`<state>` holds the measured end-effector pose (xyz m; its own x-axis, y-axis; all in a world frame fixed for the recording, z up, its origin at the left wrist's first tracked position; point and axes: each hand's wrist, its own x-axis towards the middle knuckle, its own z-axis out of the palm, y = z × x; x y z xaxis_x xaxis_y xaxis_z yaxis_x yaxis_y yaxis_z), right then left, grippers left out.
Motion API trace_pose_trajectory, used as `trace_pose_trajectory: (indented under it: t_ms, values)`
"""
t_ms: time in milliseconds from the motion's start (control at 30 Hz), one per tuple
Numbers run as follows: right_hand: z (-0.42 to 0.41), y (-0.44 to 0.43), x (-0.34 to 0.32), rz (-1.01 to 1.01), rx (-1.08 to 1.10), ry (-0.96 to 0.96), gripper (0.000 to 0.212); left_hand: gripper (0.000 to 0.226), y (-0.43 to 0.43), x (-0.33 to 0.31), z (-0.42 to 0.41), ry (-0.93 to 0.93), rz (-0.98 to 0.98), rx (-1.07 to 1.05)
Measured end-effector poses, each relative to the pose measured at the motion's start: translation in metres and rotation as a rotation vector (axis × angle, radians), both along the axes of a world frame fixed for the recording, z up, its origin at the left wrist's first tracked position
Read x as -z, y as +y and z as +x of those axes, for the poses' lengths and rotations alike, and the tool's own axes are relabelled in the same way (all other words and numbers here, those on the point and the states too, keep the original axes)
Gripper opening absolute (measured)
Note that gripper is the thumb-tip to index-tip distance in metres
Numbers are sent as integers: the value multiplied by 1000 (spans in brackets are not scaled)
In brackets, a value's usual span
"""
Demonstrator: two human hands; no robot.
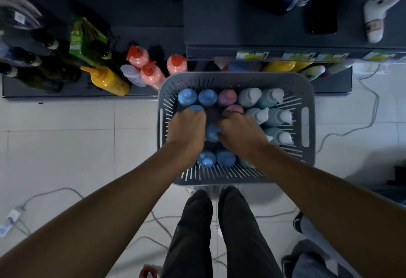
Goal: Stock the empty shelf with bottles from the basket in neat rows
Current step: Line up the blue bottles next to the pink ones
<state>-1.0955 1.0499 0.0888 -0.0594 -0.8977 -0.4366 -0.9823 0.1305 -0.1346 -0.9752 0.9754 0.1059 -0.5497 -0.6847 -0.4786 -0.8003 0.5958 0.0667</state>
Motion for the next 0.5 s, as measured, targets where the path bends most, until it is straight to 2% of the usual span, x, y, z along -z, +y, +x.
trace_pose_trajectory:
  t_ms: [233, 500]
  values:
    - [-22, -4, -76, -126, -49, 99, 31, 26, -14, -83, -20, 52, -23, 90]
    - [-55, 10, -196, -229, 15, 135, 27, 27, -12, -202, -50, 173, -151, 165]
